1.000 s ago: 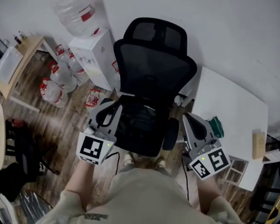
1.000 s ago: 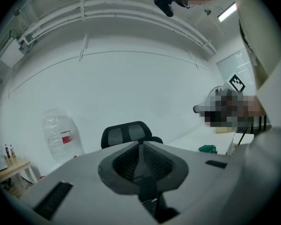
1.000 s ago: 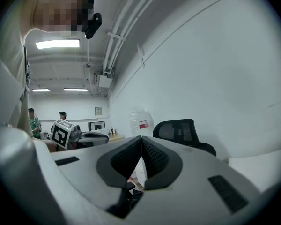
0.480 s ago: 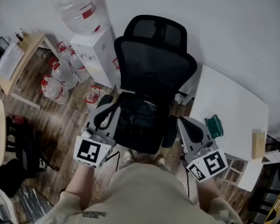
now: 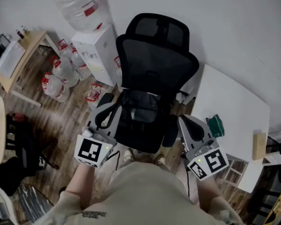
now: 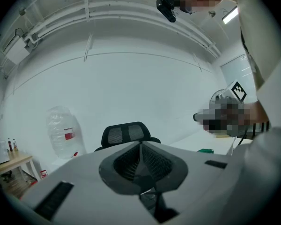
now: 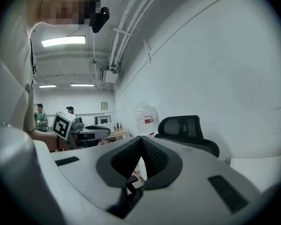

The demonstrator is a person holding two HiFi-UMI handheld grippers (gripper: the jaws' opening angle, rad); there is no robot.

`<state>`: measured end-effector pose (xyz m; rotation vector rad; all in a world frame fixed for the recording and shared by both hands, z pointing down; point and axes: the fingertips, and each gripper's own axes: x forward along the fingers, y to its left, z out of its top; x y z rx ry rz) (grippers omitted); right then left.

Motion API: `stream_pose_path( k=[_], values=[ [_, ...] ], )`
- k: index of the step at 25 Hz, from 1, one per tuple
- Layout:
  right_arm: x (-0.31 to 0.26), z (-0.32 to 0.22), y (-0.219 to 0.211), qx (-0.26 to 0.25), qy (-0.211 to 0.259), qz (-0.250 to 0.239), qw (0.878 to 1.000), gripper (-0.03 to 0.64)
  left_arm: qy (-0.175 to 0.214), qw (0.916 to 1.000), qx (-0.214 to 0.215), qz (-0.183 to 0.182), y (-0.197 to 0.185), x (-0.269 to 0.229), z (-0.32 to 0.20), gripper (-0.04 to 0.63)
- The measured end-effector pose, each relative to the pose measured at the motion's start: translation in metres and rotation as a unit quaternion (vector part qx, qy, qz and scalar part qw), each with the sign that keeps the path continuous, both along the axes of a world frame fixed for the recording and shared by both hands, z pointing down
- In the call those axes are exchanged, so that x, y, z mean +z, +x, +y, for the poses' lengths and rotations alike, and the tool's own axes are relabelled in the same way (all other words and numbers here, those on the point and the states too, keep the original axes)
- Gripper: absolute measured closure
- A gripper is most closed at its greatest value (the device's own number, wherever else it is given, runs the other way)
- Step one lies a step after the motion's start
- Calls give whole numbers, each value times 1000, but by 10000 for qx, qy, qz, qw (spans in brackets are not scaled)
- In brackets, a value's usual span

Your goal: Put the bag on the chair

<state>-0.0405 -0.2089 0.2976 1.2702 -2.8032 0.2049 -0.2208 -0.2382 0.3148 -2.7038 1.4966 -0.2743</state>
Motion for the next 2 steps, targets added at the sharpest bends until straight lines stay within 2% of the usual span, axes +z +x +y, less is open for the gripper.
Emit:
stream_pose_path(
  k=[2],
  values=[
    [2,0,0,10,-20,-6,10000,595,-1,10000,-4,-14,-1,1,0,558]
  ],
)
